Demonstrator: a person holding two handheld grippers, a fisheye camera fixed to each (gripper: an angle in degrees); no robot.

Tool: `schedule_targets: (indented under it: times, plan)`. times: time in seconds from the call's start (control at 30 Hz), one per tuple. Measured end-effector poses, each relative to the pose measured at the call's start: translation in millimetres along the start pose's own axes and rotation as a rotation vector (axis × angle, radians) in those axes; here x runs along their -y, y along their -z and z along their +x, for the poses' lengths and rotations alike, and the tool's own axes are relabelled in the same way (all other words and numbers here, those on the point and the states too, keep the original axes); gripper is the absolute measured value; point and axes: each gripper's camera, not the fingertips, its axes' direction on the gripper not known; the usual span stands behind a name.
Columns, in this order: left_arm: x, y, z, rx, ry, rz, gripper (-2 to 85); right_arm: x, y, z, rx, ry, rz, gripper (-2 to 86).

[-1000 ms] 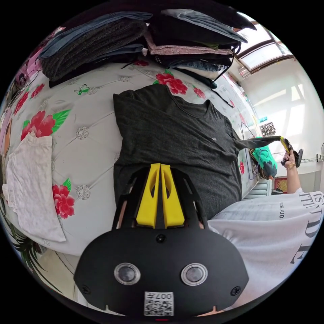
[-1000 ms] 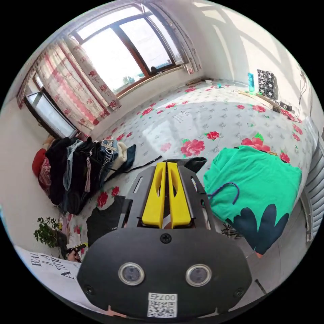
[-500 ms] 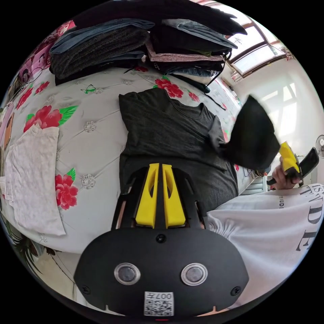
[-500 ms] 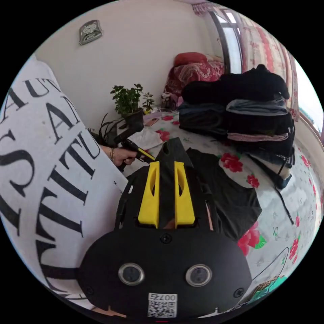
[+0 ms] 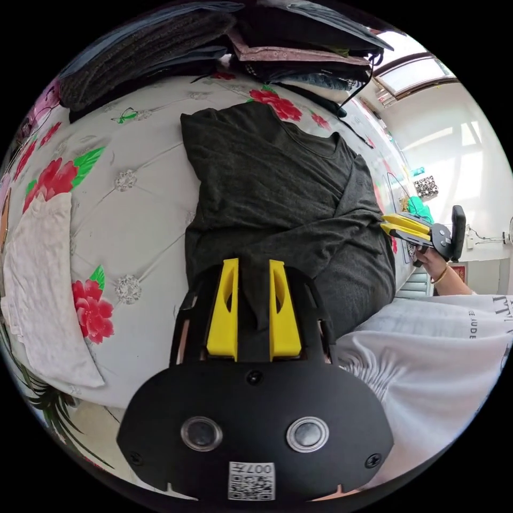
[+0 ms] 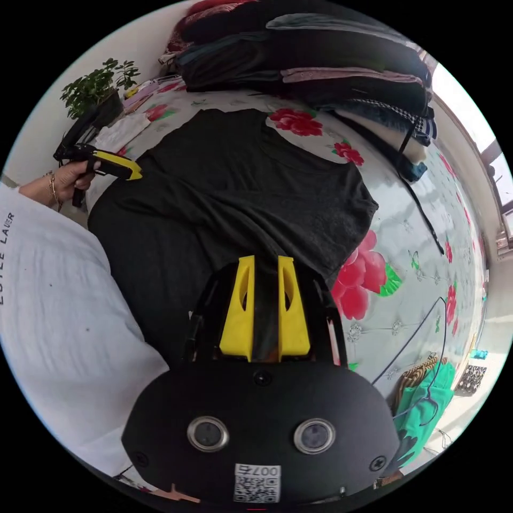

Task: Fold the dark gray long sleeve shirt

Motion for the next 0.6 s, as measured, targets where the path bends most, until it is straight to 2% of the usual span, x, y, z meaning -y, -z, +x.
schedule_targets:
  times: [0.17,0.27,0.33,0.4,0.5,0.6]
  plan:
    - [16.5,4.1,28.6,0.081,-0.089,-0.006,1.2,19.9,-6.9,9.8,-0.057,0.048,-0.094,1.4]
    - [8.0,50.7,47.4,0.069,-0.131,0.133,0.0,26.5,7.7,11.1,-0.083,0.090,-0.089,0.5]
    - [-9.5,108.3,71.1,0.053,-0.272,0.305,-0.2,27.8,19.6,11.2,-0.087,0.117,-0.075,0.2]
    - [-24.5,136.8,91.8,0.075,-0.423,0.351,-0.3,28.1,31.2,10.6,-0.075,0.152,-0.072,0.0]
    - [-45.4,131.2,110.9,0.119,-0.584,0.235,-0.4,28.5,35.2,8.4,-0.049,0.196,-0.098,-0.1]
    - [-63.1,71.6,96.4,0.126,-0.529,0.054,-0.4,28.7,28.9,8.0,-0.058,0.219,-0.162,-0.1]
